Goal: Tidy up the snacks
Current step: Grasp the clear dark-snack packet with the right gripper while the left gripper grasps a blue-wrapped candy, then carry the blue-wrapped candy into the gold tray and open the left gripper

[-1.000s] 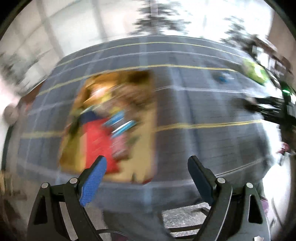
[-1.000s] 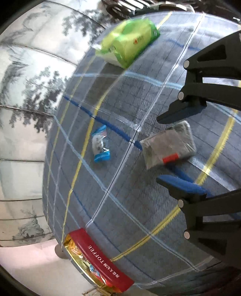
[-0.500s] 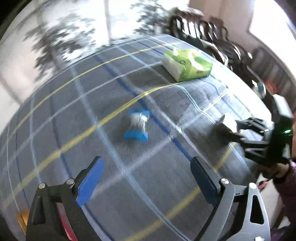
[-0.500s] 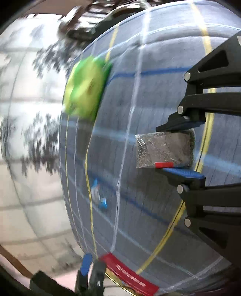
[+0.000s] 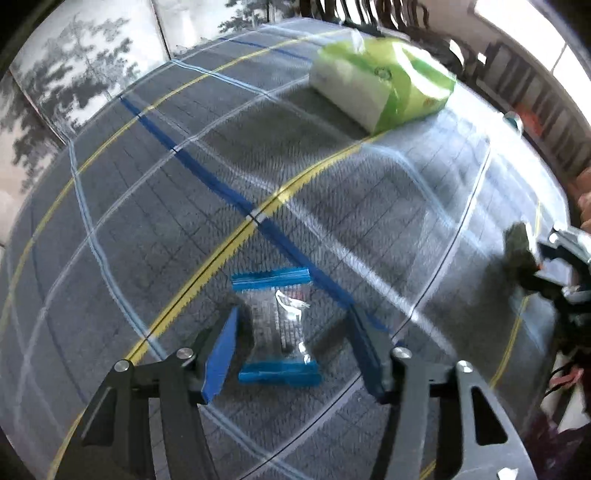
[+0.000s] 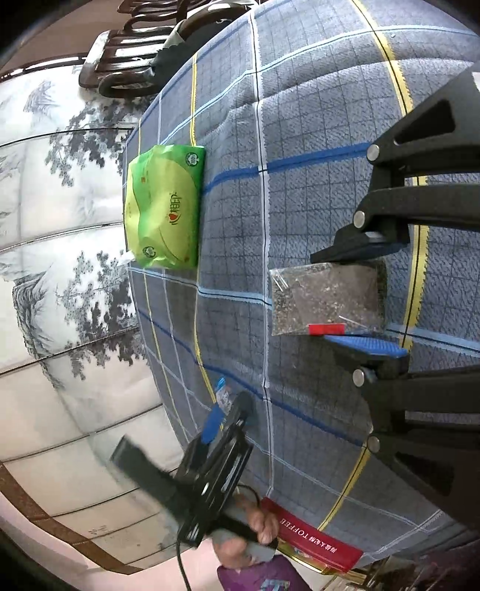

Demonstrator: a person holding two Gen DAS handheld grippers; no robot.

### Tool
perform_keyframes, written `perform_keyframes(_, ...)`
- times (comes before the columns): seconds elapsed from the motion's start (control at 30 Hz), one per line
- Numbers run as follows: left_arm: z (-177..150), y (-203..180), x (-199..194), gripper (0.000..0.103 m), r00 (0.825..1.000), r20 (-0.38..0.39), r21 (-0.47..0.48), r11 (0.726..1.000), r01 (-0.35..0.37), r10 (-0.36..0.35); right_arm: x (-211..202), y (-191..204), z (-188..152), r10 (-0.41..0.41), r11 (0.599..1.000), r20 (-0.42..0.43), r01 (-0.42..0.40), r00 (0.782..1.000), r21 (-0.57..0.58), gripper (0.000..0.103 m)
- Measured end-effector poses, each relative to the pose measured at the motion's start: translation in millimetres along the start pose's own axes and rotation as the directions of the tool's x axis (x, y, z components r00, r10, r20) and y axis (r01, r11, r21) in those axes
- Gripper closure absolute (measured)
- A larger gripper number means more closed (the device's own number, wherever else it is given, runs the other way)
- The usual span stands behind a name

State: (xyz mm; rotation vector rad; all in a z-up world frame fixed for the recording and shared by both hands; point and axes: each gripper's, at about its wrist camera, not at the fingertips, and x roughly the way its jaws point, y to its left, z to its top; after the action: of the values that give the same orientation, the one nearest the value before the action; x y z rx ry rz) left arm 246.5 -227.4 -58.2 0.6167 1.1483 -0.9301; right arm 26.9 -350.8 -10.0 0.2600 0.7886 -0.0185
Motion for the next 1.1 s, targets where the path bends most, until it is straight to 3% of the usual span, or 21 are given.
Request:
perform_keyframes(0.03,0,2,-2,0.079,1.0,0.008,-0.017,1.0,-0.016,0.016,0,-1,0,0.001,1.0,0.005,-0.001,1.0,0.004,0.068)
perform_keyframes(0.13,-8,3,-6,0.079,1.0,0.012,-0.108,0.994,0.002,-0.001,-1,-3,-1,0.01,1.0,0.003,-0.01,1.0,0.017,0.068)
perform_keyframes(0.23,-30,-13,-17,0.079,0.996,0.029,-0.194,0.978,-0.072,0.08,2,-3,0,0.0,1.0,-0.006,0.001,1.0,0.019,0.068)
perform_keyframes(0.33,-65,-27,-41,0.079,0.997,0.082,-0.33,0.944,0.019,0.008,3,-5,0,-0.008,0.999,-0.007,0.009,1.0,0.031,0.068)
perform_keyframes(0.43,-99,-43,-63,0.079,0.994,0.104,-0.42,0.905,0.066,-0.025,5,-4,1,-0.018,0.999,-0.016,0.019,1.0,0.027,0.068)
perform_keyframes(0.57,-147,-65,-89,0.079,0.991,0.131,-0.473,0.879,0.057,0.006,8,-2,1,-0.038,0.999,-0.026,0.039,0.999,0.014,0.068)
perform_keyframes(0.8,-230,-87,-124,0.079,0.99,0.142,-0.585,0.808,0.076,0.009,13,5,0,-0.077,0.997,-0.053,0.076,0.996,-0.02,0.068)
perform_keyframes(1.0,-269,-97,-153,0.079,0.983,0.165,-0.6,0.799,0.035,0.08,14,11,0,-0.114,0.993,-0.061,0.113,0.992,-0.019,0.068)
perform_keyframes(1.1,-286,-94,-173,0.079,0.976,0.191,-0.614,0.789,0.032,0.109,12,21,0,-0.079,0.996,-0.071,0.082,0.994,0.03,0.068)
